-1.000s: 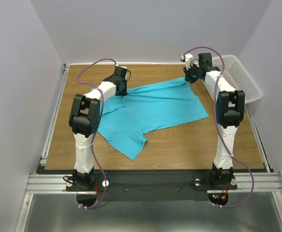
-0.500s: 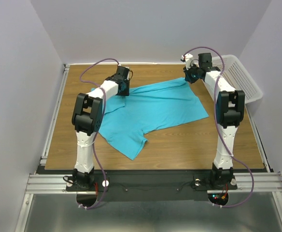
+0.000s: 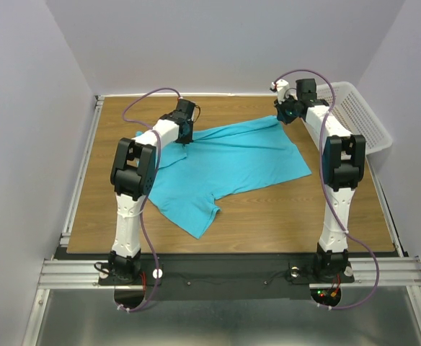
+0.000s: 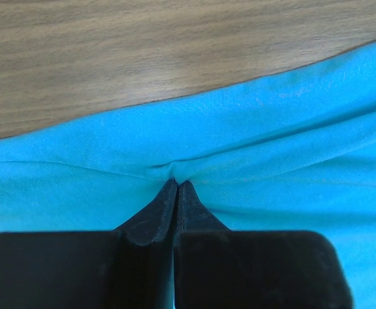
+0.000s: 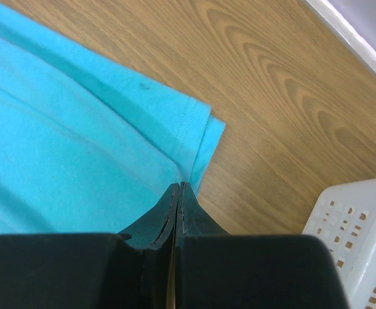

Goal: Fold and stack the t-shirts
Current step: Fold the tshirt

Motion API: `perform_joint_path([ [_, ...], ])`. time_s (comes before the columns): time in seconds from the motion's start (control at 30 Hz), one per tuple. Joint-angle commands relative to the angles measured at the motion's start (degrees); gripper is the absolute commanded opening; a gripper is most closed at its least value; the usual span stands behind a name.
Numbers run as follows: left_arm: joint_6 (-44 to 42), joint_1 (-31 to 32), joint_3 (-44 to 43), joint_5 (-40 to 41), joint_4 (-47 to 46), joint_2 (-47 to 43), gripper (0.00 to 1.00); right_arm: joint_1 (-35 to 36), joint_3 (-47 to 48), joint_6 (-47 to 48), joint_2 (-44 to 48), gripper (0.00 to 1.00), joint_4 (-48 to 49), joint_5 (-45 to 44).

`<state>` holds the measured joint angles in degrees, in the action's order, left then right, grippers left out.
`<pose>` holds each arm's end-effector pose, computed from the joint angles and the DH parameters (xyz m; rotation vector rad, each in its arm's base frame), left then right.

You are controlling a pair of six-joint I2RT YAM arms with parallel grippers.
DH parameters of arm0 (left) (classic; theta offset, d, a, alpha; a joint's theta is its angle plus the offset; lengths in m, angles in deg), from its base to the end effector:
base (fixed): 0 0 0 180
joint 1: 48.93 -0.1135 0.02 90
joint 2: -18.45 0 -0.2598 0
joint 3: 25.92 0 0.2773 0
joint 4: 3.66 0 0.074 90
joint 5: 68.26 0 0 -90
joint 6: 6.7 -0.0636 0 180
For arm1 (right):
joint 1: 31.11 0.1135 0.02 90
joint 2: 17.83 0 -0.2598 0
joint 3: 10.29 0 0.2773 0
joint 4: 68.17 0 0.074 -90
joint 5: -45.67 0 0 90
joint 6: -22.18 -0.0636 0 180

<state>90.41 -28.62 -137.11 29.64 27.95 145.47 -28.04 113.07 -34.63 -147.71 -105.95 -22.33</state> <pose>0.5056 -0.1778 0.1444 0.2107 2.3800 -0.0603 0.5552 0.0536 0.1885 -0.8846 2.1030 0.1778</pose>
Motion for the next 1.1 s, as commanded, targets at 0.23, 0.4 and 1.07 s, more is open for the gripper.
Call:
perform_joint_path([
  [0.23,-2.81,0.34,3.41,0.45,-0.13,-7.22,0.02,-0.61,1.9,0.82,0.51,0.01,2.16,-3.19],
  [0.4,-4.82,0.34,7.01,-1.74,-1.53,-10.65,0.04,-0.7,-0.39,1.97,1.48,0.01,2.43,-2.66],
  [1.07,-6.59,0.34,9.22,-7.64,-2.33,-10.74,0.36,-0.7,-7.16,1.18,9.03,0.38,3.39,-0.03],
])
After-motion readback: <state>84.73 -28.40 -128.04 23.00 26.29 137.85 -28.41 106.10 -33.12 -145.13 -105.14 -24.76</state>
